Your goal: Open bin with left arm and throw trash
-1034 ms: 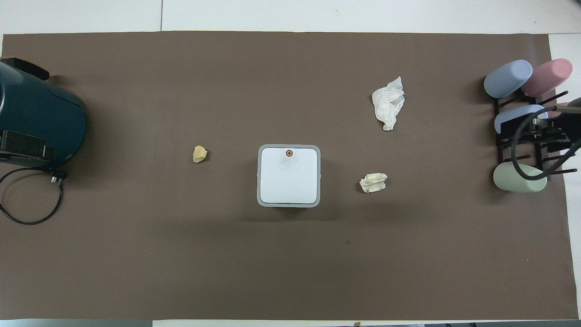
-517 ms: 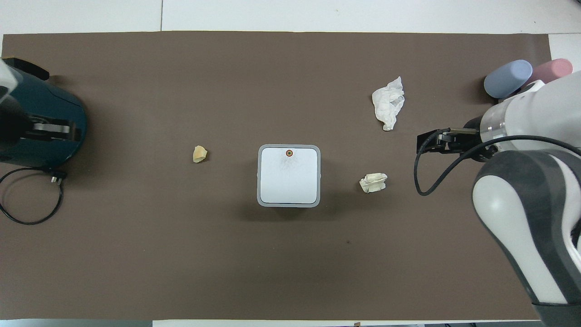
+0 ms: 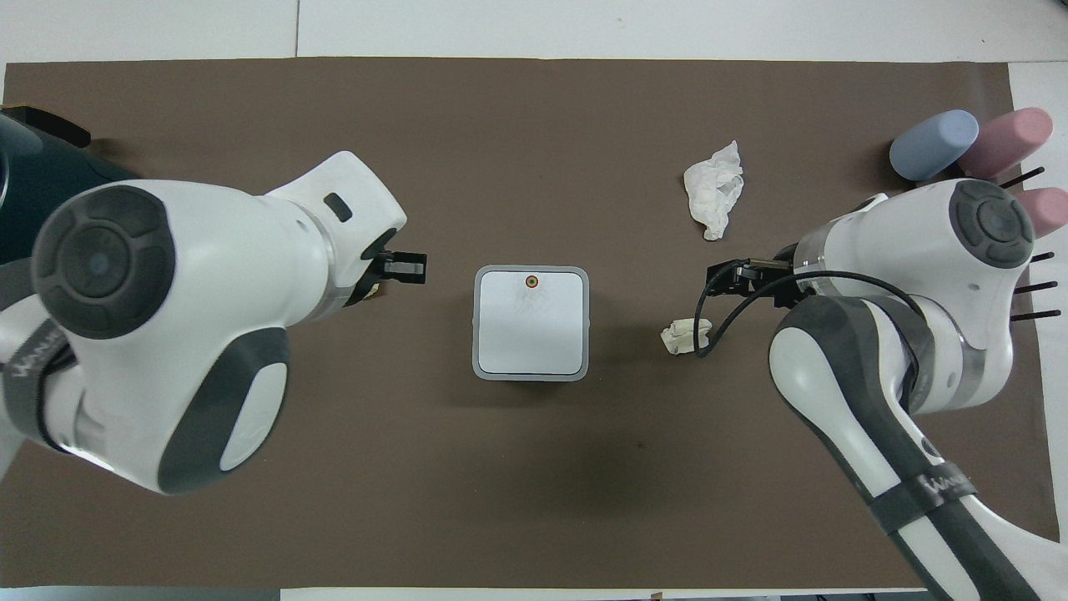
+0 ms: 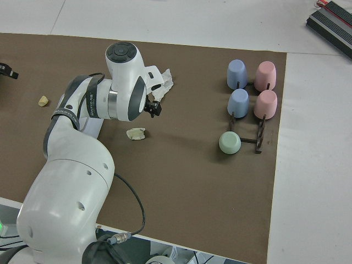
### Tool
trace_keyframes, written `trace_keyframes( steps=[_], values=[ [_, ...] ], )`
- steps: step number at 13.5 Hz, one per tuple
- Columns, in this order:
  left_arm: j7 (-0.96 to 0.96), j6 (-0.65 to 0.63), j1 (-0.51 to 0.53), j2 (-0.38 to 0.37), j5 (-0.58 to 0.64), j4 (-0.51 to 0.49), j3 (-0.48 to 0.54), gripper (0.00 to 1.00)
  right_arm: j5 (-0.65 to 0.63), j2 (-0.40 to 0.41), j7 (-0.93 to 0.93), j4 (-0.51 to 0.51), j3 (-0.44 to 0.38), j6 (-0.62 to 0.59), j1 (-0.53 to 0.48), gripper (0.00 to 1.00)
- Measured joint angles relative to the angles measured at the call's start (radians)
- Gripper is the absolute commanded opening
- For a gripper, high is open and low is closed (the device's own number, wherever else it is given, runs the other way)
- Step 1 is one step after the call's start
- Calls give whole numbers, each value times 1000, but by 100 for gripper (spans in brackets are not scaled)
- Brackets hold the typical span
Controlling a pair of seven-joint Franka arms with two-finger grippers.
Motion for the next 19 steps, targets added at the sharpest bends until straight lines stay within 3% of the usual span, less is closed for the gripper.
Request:
trace_keyframes(
  steps=[6, 12, 15, 19],
  values=[
    [-55, 234, -130, 197, 0, -2, -2, 0, 66, 10, 5, -93, -1, 101, 36, 100],
    [-59, 311, -161, 265, 1, 0, -1, 0, 74, 55, 6, -112, -1, 158, 69, 85],
    [-58, 258, -167, 263, 1, 16, 2, 0, 74, 80, 9, -113, -1, 180, 83, 85],
    [-53, 16, -168, 180, 1, 28, 9, 0, 74, 81, 9, -117, -3, 180, 82, 83]
  ],
)
